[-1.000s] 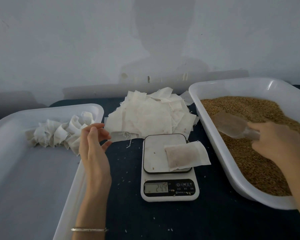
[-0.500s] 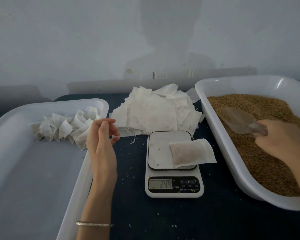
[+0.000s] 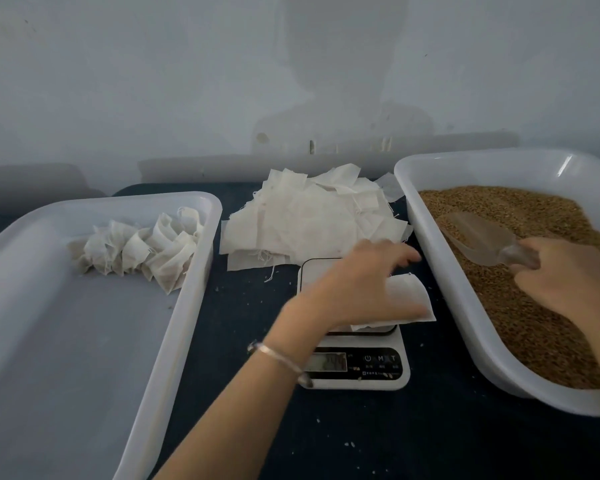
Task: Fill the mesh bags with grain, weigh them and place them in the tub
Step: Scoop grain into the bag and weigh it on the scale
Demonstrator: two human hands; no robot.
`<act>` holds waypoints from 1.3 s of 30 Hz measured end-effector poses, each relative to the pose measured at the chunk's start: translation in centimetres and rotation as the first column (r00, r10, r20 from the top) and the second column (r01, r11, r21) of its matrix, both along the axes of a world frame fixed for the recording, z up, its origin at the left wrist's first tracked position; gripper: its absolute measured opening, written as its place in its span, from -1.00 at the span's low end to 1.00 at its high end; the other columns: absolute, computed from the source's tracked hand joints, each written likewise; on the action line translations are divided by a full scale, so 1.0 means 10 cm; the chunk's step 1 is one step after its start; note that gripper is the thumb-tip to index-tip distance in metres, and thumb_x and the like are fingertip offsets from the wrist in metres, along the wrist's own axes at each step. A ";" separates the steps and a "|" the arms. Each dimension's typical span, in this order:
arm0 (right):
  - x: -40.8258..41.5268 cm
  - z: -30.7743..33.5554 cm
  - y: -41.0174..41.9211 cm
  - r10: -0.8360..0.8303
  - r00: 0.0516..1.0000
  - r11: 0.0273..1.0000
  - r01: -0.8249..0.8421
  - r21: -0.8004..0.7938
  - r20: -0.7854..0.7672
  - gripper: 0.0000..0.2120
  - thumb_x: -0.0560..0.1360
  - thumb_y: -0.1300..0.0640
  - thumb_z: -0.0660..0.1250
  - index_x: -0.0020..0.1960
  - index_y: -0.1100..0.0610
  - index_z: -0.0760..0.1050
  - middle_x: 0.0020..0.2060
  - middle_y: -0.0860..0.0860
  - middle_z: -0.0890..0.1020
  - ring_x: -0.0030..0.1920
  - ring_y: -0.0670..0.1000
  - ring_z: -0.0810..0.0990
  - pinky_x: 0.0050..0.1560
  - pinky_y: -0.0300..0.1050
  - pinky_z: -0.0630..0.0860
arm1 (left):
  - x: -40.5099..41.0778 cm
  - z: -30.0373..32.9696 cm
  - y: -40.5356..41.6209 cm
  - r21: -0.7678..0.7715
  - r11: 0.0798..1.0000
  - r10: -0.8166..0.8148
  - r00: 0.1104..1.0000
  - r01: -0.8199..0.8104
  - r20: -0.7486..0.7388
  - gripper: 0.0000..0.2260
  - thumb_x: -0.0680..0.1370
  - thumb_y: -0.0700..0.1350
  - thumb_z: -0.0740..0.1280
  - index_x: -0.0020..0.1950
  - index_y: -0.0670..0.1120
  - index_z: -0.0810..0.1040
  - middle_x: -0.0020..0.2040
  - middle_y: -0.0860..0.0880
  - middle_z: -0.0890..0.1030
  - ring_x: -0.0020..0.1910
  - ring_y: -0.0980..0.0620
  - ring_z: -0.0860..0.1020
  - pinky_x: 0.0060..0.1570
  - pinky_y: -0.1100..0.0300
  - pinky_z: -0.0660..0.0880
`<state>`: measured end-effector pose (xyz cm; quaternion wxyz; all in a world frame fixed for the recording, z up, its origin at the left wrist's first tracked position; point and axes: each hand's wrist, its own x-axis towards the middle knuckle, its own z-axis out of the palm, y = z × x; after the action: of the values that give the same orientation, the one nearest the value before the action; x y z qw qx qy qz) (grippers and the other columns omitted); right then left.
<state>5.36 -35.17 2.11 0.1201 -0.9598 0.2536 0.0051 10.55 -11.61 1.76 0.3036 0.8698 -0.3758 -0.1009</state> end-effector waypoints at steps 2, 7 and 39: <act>-0.01 0.00 -0.01 -0.005 1.000 1.000 0.005 0.000 -0.001 -0.67 0.54 0.06 0.25 0.30 -0.04 0.45 0.04 0.12 0.59 0.02 0.21 0.54 0.08 0.11 0.52 | 0.05 -0.08 -0.27 0.336 0.935 -0.158 0.983 0.117 0.097 -0.32 0.42 0.13 0.47 0.46 0.03 0.28 0.33 -0.01 0.42 0.28 0.06 0.27 0.23 0.12 0.34; -0.01 -0.01 -0.02 -0.012 1.000 1.000 0.012 -0.019 0.002 -0.63 0.53 0.04 0.26 0.33 -0.03 0.42 0.07 0.11 0.59 0.02 0.20 0.55 0.06 0.09 0.53 | 0.10 -0.24 -0.42 0.374 0.927 -0.118 0.962 0.018 0.248 -0.65 0.53 -0.08 0.33 0.32 -0.01 0.46 0.16 -0.04 0.56 0.16 -0.06 0.48 0.07 0.05 0.46; 0.03 -0.05 -0.04 -0.013 1.000 1.000 0.013 -0.023 -0.027 -0.66 0.52 0.04 0.29 0.29 -0.01 0.44 0.06 0.12 0.59 0.03 0.21 0.55 0.09 0.14 0.52 | 0.15 -0.29 0.69 -0.636 0.609 0.405 0.875 -0.474 -0.264 -0.86 0.55 -0.27 0.33 -0.09 -0.02 0.57 -0.20 0.14 0.63 -0.18 0.16 0.59 -0.10 0.32 0.53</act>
<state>5.68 -35.58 1.57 0.1057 -0.9593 0.2615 0.0143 12.06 -4.68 -1.10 0.6343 0.7547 -0.1463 0.0816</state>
